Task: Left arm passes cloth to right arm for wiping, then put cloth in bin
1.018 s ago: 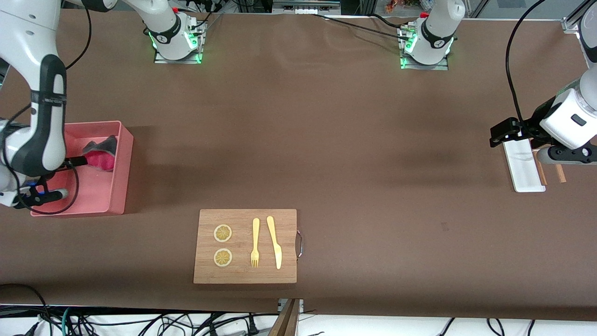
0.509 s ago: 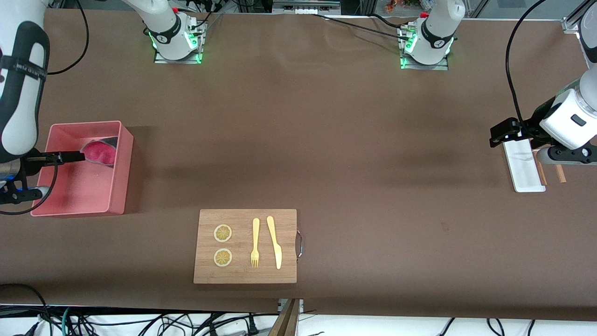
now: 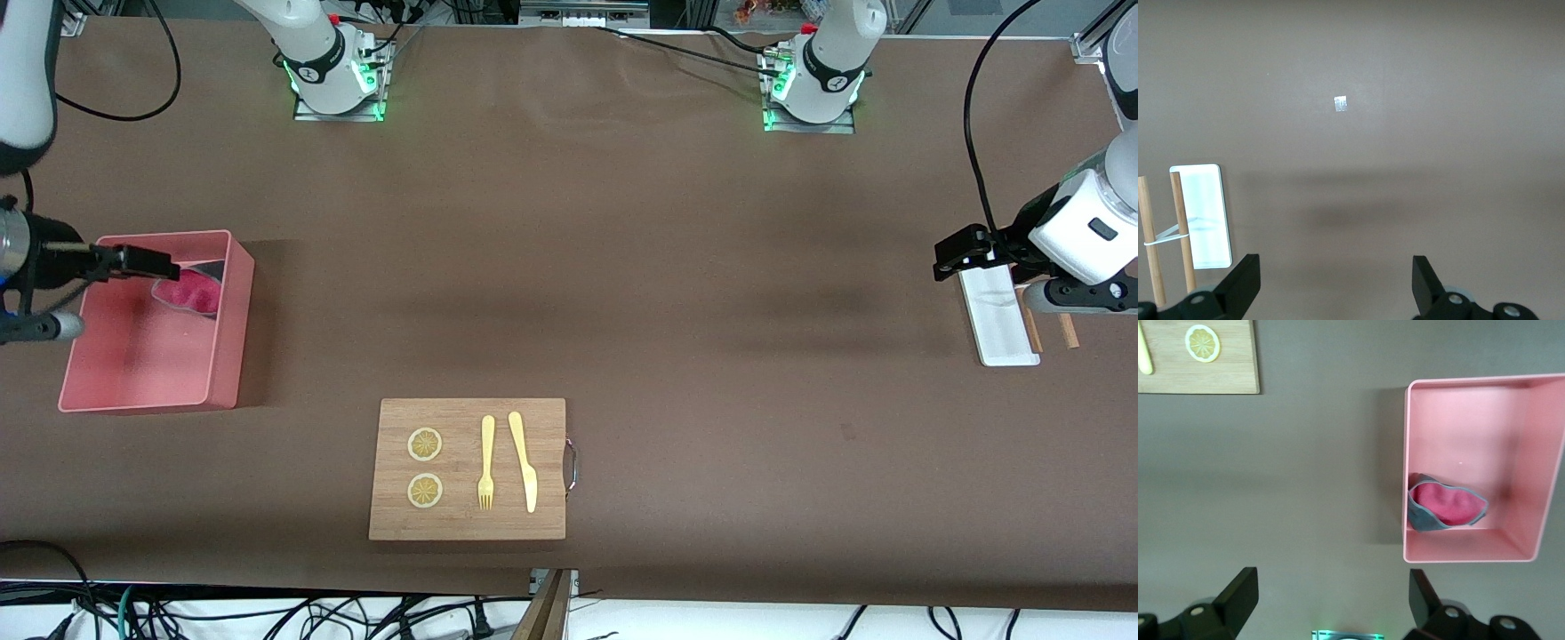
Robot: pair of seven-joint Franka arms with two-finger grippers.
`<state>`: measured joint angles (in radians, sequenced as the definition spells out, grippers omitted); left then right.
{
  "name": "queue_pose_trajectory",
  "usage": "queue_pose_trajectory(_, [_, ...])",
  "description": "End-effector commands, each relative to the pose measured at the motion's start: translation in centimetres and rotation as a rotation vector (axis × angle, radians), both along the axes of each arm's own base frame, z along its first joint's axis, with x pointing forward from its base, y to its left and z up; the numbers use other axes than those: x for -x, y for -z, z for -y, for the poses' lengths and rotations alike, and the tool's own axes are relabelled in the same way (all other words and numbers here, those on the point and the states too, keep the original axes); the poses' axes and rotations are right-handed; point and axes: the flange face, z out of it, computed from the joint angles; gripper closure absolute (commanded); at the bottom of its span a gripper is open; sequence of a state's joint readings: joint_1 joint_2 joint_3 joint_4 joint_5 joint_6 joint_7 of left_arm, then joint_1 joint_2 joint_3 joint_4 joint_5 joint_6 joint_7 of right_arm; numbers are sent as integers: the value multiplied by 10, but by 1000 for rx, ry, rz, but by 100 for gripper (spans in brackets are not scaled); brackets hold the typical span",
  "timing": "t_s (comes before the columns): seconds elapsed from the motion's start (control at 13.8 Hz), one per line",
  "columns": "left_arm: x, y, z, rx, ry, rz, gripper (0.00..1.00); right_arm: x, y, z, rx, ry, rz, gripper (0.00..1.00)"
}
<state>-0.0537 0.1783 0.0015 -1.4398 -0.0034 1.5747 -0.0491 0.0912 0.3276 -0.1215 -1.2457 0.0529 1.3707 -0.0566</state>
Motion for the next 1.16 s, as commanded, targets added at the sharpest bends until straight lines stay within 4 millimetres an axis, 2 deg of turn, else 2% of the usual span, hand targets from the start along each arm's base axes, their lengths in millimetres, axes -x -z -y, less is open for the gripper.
queue_pose_trajectory(0.0, [-4, -6, -2, 4, 12, 10, 0, 25, -11, 5, 14, -4, 4, 0])
queue_pose_trajectory(0.15, [-5, -6, -2, 4, 12, 11, 0, 39, -44, 13, 12, 11, 62, 0])
queue_pose_trajectory(0.29, [-4, -6, -1, 4, 14, 10, 0, 49, -66, 11, 11, 7, 105, 0])
queue_pose_trajectory(0.44, [-5, -6, -2, 4, 12, 11, 0, 64, -68, 21, 13, 28, 105, 0])
queue_pose_trajectory(0.58, [-5, -6, -2, 4, 12, 11, 0, 74, -75, 12, 11, 15, 117, 0])
queue_pose_trajectory(0.73, [-5, -6, -2, 4, 12, 11, 0, 82, -73, 11, 11, 39, 102, 0])
queue_pose_trajectory(0.87, [-5, -6, -2, 4, 12, 11, 0, 85, -73, 11, 17, 99, 97, 0])
queue_pose_trajectory(1.09, [-5, -5, -2, 4, 12, 10, 0, 79, -66, 12, 17, 82, 95, 0])
